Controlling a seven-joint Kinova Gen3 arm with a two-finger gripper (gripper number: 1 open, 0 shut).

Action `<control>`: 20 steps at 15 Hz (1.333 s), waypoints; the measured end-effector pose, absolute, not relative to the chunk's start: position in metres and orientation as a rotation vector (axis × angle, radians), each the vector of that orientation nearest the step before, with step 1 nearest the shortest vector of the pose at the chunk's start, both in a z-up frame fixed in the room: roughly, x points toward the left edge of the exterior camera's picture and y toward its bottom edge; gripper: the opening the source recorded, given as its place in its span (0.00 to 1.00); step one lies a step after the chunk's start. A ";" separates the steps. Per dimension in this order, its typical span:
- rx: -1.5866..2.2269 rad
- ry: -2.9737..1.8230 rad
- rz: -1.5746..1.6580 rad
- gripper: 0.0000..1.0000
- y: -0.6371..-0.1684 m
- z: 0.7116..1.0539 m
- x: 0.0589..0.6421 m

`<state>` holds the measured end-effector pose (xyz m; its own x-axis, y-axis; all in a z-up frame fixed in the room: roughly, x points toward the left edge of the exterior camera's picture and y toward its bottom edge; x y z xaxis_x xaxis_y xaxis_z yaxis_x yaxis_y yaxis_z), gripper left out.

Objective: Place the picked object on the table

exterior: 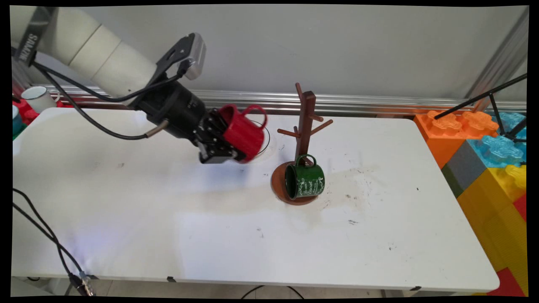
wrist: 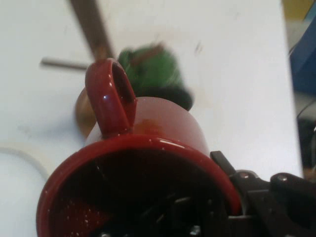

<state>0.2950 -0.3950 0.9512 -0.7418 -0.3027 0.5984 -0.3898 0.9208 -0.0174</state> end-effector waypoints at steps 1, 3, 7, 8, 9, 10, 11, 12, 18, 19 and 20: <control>0.490 -2.489 0.194 0.00 -0.399 0.950 0.300; 0.473 -2.564 0.207 0.00 -0.408 0.943 0.313; 0.421 -2.678 0.213 0.00 -0.421 0.926 0.326; 0.405 -2.707 0.213 0.00 -0.425 0.920 0.328; 0.392 -2.731 0.213 0.00 -0.428 0.914 0.329; 0.383 -2.747 0.213 0.00 -0.430 0.910 0.329; 0.371 -2.769 0.211 0.00 -0.434 0.904 0.329; 0.360 -2.793 0.208 0.00 -0.438 0.896 0.329; 0.305 -2.893 0.172 0.00 -0.454 0.859 0.325; 0.300 -2.905 0.165 0.00 -0.456 0.854 0.323; 0.295 -2.917 0.156 0.00 -0.458 0.849 0.322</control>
